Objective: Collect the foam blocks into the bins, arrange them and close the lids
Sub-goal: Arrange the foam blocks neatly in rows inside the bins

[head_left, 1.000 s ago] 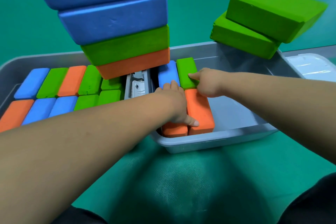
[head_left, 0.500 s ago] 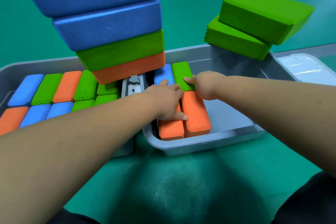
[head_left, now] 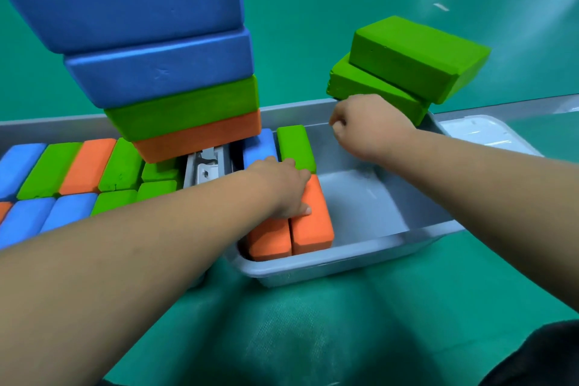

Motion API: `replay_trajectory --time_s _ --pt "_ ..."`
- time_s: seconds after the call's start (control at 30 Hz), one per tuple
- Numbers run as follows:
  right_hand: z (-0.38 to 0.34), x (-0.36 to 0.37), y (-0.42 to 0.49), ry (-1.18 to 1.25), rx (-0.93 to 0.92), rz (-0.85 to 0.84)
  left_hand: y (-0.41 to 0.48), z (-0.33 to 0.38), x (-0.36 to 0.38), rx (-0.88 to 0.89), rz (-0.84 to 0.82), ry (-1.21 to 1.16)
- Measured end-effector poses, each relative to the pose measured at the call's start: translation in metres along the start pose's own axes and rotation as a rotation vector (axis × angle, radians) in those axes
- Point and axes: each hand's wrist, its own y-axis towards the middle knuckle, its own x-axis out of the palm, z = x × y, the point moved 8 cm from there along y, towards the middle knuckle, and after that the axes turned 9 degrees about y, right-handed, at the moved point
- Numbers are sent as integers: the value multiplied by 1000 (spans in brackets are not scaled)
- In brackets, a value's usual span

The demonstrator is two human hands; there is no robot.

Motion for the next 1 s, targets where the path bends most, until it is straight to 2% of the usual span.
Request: replay_trajectory --time_s 0.13,0.23,0.37,0.53,0.63,0.77,1.0 --pt "15 -34 -5 27 -6 135 13 4 -22 14 176 -8" --pt "36 -62 -11 -11 14 294 27 9 -32 18 223 -68" --pt "82 -81 -22 -117 165 438 45 19 -45 23 265 -135" --pt "145 -68 -33 -228 323 315 57 27 -63 23 342 -188" --pt "164 -62 -30 -231 312 264 62 29 -73 11 352 -215" --pt "167 -64 -25 -174 294 296 64 18 -92 -25 417 -316" --pt "154 -60 -22 -266 220 288 68 7 -104 -61 475 -396"
